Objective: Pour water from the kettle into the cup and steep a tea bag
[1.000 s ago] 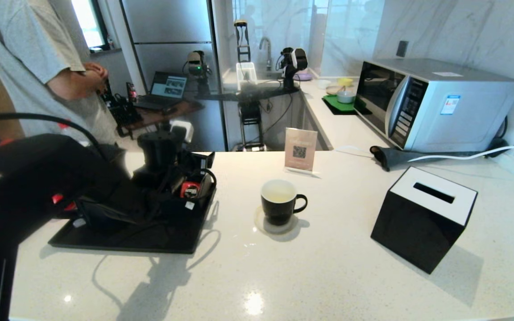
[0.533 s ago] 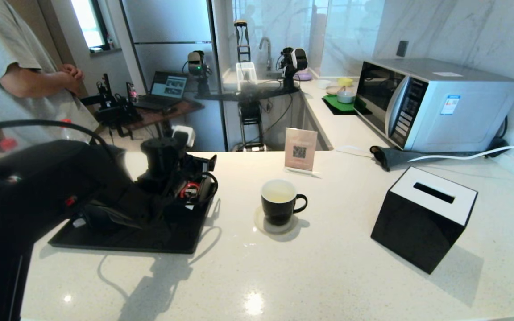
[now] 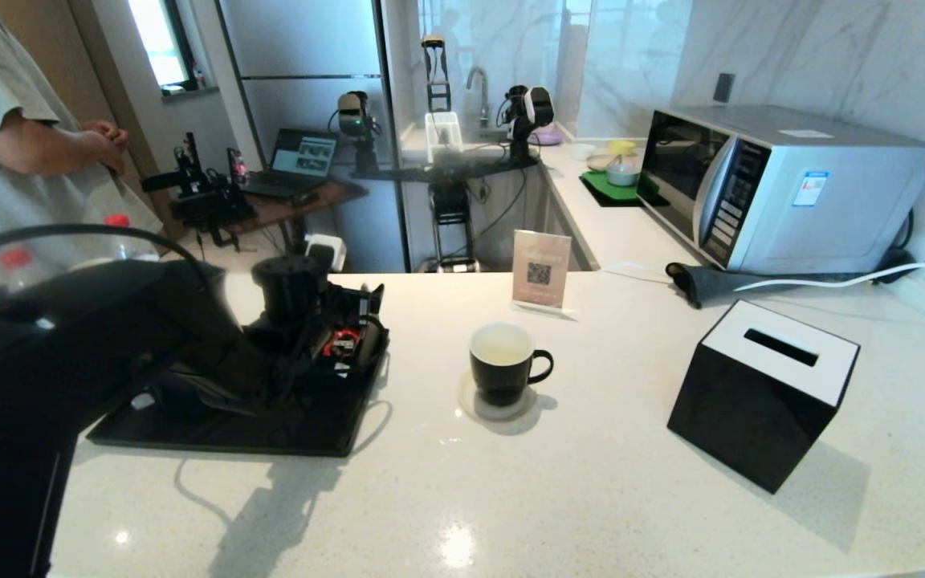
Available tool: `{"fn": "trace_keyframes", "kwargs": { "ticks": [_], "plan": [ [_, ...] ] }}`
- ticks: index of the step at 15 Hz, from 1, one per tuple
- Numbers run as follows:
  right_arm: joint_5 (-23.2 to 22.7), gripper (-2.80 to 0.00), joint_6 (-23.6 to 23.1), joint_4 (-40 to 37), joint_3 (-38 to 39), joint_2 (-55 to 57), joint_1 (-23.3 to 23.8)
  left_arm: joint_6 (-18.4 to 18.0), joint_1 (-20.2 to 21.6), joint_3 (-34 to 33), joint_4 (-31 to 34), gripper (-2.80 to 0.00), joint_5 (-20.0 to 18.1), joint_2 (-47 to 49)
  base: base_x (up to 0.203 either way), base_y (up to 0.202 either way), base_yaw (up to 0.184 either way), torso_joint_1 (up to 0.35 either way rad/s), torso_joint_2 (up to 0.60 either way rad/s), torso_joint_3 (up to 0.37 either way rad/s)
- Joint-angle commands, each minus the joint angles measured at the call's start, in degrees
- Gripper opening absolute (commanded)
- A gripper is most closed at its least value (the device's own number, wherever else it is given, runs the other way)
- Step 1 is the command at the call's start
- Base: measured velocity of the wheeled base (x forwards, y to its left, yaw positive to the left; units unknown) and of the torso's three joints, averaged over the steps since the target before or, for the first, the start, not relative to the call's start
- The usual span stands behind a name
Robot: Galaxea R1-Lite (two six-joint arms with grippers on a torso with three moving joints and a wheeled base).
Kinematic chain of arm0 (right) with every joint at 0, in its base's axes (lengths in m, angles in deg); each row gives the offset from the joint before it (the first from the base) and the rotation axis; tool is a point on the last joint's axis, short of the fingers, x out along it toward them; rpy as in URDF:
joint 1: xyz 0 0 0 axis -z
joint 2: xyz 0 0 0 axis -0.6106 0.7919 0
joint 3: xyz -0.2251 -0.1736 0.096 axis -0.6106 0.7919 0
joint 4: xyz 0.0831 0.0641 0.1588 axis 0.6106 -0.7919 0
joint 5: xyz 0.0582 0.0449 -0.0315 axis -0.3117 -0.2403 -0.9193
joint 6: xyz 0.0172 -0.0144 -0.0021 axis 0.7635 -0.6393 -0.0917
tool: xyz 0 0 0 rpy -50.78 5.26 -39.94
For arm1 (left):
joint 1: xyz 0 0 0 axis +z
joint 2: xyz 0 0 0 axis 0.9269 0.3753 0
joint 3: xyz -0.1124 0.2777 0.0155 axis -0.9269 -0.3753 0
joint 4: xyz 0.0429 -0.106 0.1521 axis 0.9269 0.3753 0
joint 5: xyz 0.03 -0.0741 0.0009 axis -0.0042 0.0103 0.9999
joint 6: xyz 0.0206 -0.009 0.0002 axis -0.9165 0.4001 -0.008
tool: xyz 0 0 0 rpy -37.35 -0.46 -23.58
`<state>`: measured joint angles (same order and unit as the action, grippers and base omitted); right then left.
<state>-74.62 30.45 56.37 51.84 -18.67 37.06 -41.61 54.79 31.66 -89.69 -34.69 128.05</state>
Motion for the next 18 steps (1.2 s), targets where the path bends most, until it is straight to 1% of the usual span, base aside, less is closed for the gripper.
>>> {"fn": "trace_keyframes", "kwargs": {
  "ticks": [1, 4, 7, 8, 18],
  "plan": [
    [0.0, -2.8, 0.0, 0.1, 0.0, 0.0, 0.0, 0.0, 0.2, 0.1, -0.6, 0.0, 0.1, 0.5, 0.0, 0.0, 0.0, 0.0, 0.0, 0.0],
    [0.0, -2.8, 0.1, 0.1, 0.0, 0.0, 0.0, 0.0, 0.2, 0.3, -0.7, 0.0, 0.0, 0.9, 0.0, 0.0, 0.0, 0.0, 0.0, 0.0],
    [0.0, -2.8, 0.0, 0.1, 0.0, 0.0, 0.0, 0.0, 0.4, 0.3, -0.7, 0.0, -1.0, 1.0, 0.0, 0.0, 0.0, 0.0, 0.0, 0.0],
    [0.0, -2.8, 0.0, 0.1, 0.0, 0.0, 0.0, 0.0, 0.4, 0.3, -0.7, -2.8, -1.1, 1.0, 0.0, 0.0, 0.0, 0.0, 0.0, 0.0],
    [0.0, -2.8, 0.0, 0.1, 0.0, 0.0, 0.0, -0.1, 0.9, 1.8, -0.7, -2.8, -1.0, 1.2, 0.0, 0.0, 0.0, 0.0, 0.0, 0.0]
  ]
}}
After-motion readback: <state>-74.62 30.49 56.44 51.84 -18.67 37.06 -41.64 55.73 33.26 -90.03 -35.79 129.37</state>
